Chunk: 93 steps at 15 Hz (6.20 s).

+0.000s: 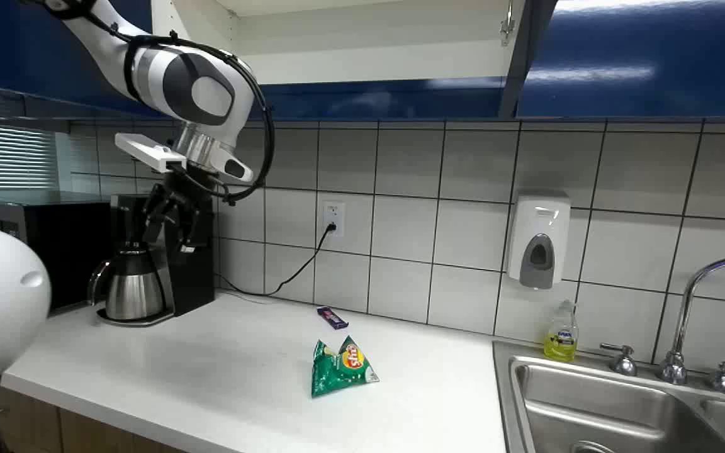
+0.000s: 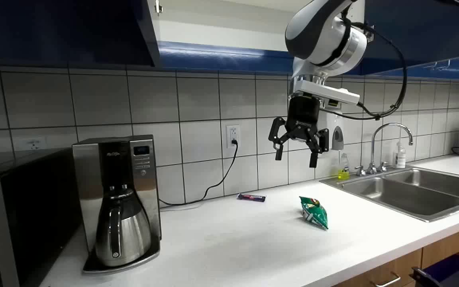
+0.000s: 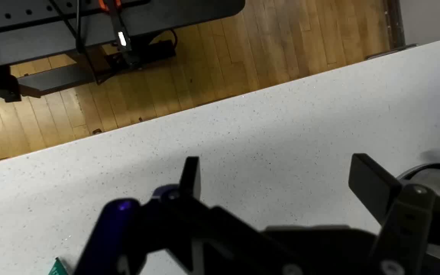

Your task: Put the green packet in the open upper cabinet.

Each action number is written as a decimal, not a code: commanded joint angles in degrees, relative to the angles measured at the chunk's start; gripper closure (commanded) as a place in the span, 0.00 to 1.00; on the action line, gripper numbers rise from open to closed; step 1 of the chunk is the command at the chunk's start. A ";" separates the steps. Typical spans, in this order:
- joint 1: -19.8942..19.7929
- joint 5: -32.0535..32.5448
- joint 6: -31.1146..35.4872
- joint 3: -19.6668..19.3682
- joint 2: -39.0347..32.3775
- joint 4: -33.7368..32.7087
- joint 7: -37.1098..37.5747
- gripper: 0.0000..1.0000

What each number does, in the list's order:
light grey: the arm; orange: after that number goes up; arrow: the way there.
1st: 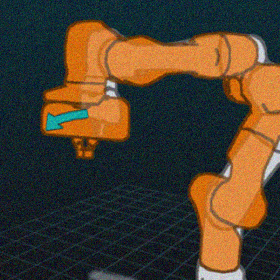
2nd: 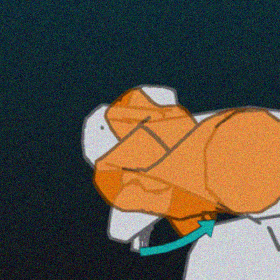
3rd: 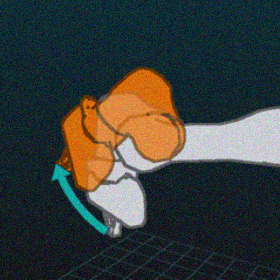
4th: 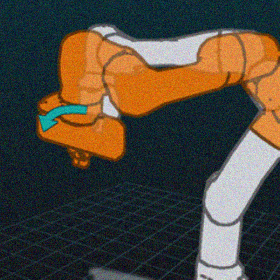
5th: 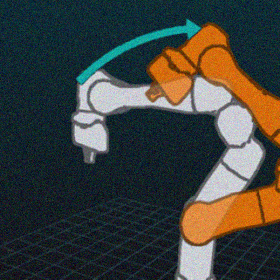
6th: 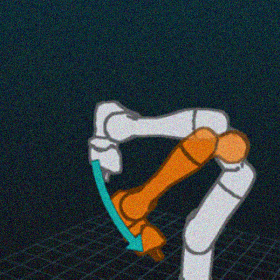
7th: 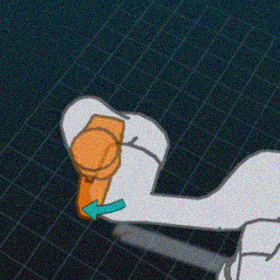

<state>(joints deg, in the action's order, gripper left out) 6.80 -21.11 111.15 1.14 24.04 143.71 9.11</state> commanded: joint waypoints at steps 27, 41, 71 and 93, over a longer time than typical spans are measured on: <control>-14.69 9.92 15.23 -3.25 -6.26 -1.77 11.01 0.00; -14.70 7.56 24.46 -7.99 -25.00 -9.45 9.09 0.00; -13.67 6.83 28.04 -10.18 -50.88 -25.88 13.01 0.00; -13.45 6.86 29.30 -10.52 -53.71 -27.49 14.78 0.88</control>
<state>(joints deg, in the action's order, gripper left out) -7.18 -14.32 140.47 -8.96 -29.10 117.25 22.48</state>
